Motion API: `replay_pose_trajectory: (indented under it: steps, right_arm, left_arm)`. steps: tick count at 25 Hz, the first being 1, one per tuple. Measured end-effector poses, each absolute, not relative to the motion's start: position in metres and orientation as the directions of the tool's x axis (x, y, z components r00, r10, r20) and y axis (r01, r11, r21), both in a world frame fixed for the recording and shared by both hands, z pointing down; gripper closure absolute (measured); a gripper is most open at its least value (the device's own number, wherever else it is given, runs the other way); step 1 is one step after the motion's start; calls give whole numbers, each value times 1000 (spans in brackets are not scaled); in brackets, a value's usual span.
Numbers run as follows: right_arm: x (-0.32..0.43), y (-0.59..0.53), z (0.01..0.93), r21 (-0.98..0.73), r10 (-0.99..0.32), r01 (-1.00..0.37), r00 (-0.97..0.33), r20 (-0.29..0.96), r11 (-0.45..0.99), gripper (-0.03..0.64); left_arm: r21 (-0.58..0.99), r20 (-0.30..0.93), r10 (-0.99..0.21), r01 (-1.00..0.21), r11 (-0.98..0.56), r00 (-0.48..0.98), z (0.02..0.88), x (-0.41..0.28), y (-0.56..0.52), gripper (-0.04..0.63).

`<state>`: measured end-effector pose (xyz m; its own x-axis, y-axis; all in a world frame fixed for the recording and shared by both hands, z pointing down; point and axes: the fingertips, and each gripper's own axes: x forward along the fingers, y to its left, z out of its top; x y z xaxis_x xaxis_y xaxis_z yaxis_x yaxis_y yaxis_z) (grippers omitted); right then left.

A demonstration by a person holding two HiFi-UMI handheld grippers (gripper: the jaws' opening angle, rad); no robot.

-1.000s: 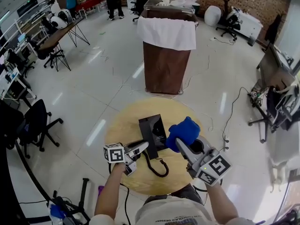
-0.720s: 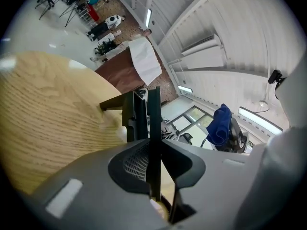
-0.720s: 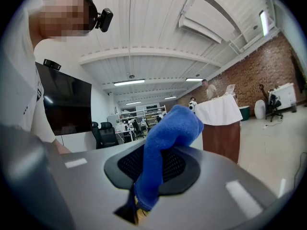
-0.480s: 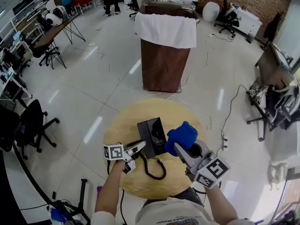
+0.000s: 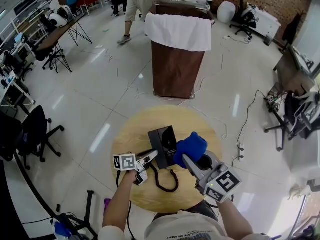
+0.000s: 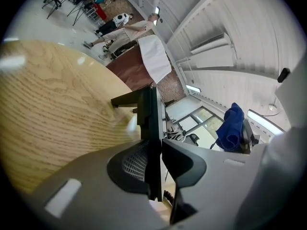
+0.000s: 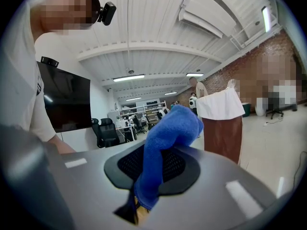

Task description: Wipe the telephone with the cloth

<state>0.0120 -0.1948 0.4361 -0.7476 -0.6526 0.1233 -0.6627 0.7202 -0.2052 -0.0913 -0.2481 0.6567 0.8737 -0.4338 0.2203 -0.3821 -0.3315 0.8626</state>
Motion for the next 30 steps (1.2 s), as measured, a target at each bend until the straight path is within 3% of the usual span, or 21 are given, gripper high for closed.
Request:
replay_pose_trajectory:
  steps: [9, 16, 20, 23, 30]
  right_arm:
    - [7, -189, 437, -186, -651, -663, -748, 131, 725, 553]
    - [-4, -174, 435, -155, -646, -656, -754, 119, 738, 553]
    - [-13, -164, 433, -121, -642, -655, -756, 129, 746, 553]
    - [-22, -152, 435, -89, -631, -646, -762, 149, 758, 553]
    - [-35, -133, 428, -31, -632, -639, -766, 119, 769, 554]
  left_arm:
    - [822, 282, -484, -469, -322, 828, 660, -94, -247, 517]
    - [749, 263, -632, -567, -344, 729, 634, -128, -253, 518]
    - [645, 231, -718, -656, -392, 656, 586, -137, -235, 536]
    - [559, 190, -769, -711, -426, 610, 543, -124, -207, 591]
    - [397, 56, -836, -781, -483, 545, 461, -99, -149, 595]
